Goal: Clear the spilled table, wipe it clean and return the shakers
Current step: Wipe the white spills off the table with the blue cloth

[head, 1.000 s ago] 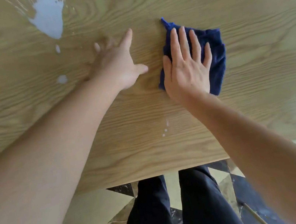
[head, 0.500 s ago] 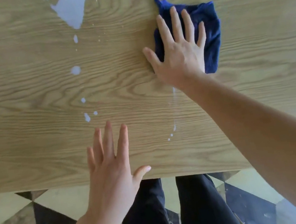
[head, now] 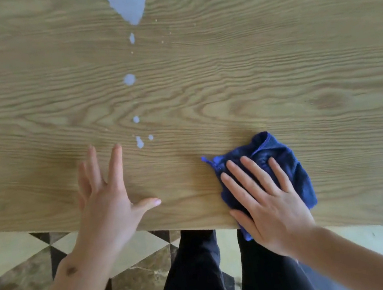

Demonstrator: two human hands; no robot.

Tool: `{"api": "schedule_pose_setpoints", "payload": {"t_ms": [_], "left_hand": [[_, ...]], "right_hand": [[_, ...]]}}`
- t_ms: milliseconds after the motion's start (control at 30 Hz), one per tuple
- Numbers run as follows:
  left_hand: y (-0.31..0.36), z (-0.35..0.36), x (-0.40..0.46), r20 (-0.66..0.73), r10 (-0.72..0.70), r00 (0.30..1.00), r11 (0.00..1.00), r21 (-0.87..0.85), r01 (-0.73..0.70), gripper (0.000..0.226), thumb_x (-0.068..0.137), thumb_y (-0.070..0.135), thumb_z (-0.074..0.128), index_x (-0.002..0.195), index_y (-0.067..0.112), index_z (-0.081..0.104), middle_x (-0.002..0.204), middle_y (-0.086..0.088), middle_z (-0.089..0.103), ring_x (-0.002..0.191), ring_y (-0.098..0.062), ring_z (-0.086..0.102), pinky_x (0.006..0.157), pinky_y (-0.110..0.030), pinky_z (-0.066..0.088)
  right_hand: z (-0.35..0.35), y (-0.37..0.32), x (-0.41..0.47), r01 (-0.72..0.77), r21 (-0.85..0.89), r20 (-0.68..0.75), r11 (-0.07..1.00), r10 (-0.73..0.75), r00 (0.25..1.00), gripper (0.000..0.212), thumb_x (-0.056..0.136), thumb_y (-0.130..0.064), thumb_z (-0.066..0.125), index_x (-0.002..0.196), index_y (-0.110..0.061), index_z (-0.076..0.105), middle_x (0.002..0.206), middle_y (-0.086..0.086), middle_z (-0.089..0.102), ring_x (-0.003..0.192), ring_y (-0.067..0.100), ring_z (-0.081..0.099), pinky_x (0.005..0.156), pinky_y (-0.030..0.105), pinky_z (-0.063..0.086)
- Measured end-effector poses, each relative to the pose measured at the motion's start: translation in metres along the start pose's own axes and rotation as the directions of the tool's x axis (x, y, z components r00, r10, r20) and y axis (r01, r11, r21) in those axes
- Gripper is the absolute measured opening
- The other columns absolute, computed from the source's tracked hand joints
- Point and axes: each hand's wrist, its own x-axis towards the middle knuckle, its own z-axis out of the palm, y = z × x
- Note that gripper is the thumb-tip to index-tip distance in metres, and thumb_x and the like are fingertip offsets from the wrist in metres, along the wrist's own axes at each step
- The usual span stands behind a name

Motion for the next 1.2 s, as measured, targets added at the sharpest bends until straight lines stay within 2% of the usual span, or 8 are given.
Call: {"api": "schedule_pose_setpoints", "payload": {"t_ms": [100, 267, 467, 600, 733, 967, 1100, 1200], "left_hand": [[-0.013, -0.015, 0.019, 0.090, -0.057, 0.994, 0.998, -0.019, 0.059, 0.142, 0.054, 0.063, 0.086, 0.148, 0.052, -0.021, 0.159, 0.009, -0.033, 0.149, -0.036, -0.024, 0.116, -0.069, 0.016], [-0.011, -0.023, 0.032, 0.197, -0.058, 0.979, 0.997, -0.037, 0.066, 0.151, 0.053, 0.058, 0.088, 0.132, 0.059, -0.041, 0.147, 0.008, -0.053, 0.140, -0.037, -0.042, 0.106, -0.082, 0.009], [-0.012, -0.029, 0.034, 0.251, -0.050, 0.967, 0.998, -0.032, 0.060, 0.149, 0.055, 0.058, 0.087, 0.119, 0.061, -0.047, 0.148, 0.003, -0.052, 0.139, -0.039, -0.043, 0.103, -0.085, 0.005], [-0.011, -0.026, 0.032, 0.281, -0.060, 0.958, 0.998, 0.008, 0.061, 0.150, 0.054, 0.061, 0.086, 0.130, 0.057, -0.044, 0.149, 0.004, -0.052, 0.140, -0.039, -0.041, 0.102, -0.085, 0.008], [-0.012, -0.026, 0.032, 0.290, -0.045, 0.956, 0.999, 0.024, 0.040, 0.149, 0.056, 0.062, 0.085, 0.137, 0.052, -0.039, 0.148, 0.003, -0.052, 0.140, -0.041, -0.041, 0.101, -0.085, 0.009], [-0.013, -0.030, 0.030, 0.289, -0.016, 0.957, 0.999, 0.033, 0.007, 0.149, 0.058, 0.064, 0.084, 0.134, 0.051, -0.043, 0.144, 0.000, -0.057, 0.139, -0.044, -0.041, 0.100, -0.086, 0.009], [-0.010, -0.031, 0.030, 0.279, -0.036, 0.960, 0.999, 0.040, 0.026, 0.149, 0.057, 0.065, 0.083, 0.136, 0.050, -0.043, 0.142, 0.000, -0.059, 0.140, -0.044, -0.039, 0.099, -0.086, 0.010], [-0.010, -0.027, 0.030, 0.253, -0.032, 0.967, 0.999, 0.016, 0.029, 0.150, 0.056, 0.065, 0.084, 0.138, 0.050, -0.040, 0.146, -0.001, -0.055, 0.140, -0.045, -0.038, 0.100, -0.084, 0.013]], "right_hand": [[-0.004, 0.020, 0.005, 0.090, -0.049, -0.010, 0.995, -0.091, 0.996, 0.069, 0.096, -0.056, 0.043, 0.156, -0.028, 0.025, 0.164, -0.005, 0.024, 0.153, 0.021, 0.021, 0.122, 0.057, 0.014], [-0.026, 0.041, 0.057, 0.069, -0.092, -0.030, 0.993, -0.072, 0.997, 0.069, 0.093, -0.056, 0.045, 0.155, -0.031, 0.031, 0.164, 0.000, 0.027, 0.151, 0.028, 0.026, 0.121, 0.059, 0.015], [-0.069, 0.088, 0.188, -0.182, -0.052, -0.134, 0.982, 0.174, 0.976, 0.065, 0.097, -0.057, 0.032, 0.157, -0.032, 0.023, 0.167, 0.001, 0.017, 0.154, 0.028, 0.015, 0.123, 0.058, 0.010], [-0.076, 0.114, 0.203, -0.386, 0.032, -0.215, 0.922, 0.384, 0.898, 0.066, 0.096, -0.061, 0.027, 0.156, -0.034, 0.025, 0.166, -0.003, 0.022, 0.153, 0.023, 0.017, 0.124, 0.052, 0.010], [-0.066, 0.108, 0.170, -0.598, 0.157, -0.213, 0.786, 0.618, 0.756, 0.070, 0.094, -0.061, 0.030, 0.157, -0.033, 0.024, 0.167, -0.003, 0.018, 0.154, 0.020, 0.013, 0.125, 0.050, 0.008], [-0.027, 0.031, 0.077, -0.784, 0.233, -0.108, 0.575, 0.817, 0.567, 0.071, 0.097, -0.057, 0.033, 0.159, -0.028, 0.018, 0.169, 0.001, 0.010, 0.155, 0.021, 0.007, 0.124, 0.055, 0.007], [-0.015, -0.031, 0.053, -0.683, 0.146, -0.063, 0.715, 0.696, 0.715, 0.071, 0.099, -0.055, 0.031, 0.160, -0.022, 0.015, 0.169, 0.005, 0.007, 0.156, 0.025, 0.003, 0.124, 0.056, 0.007], [-0.009, -0.071, 0.044, -0.380, 0.100, -0.056, 0.920, 0.387, 0.921, 0.068, 0.099, -0.051, 0.038, 0.158, -0.019, 0.025, 0.167, 0.007, 0.016, 0.156, 0.028, 0.005, 0.121, 0.060, 0.016]]}}
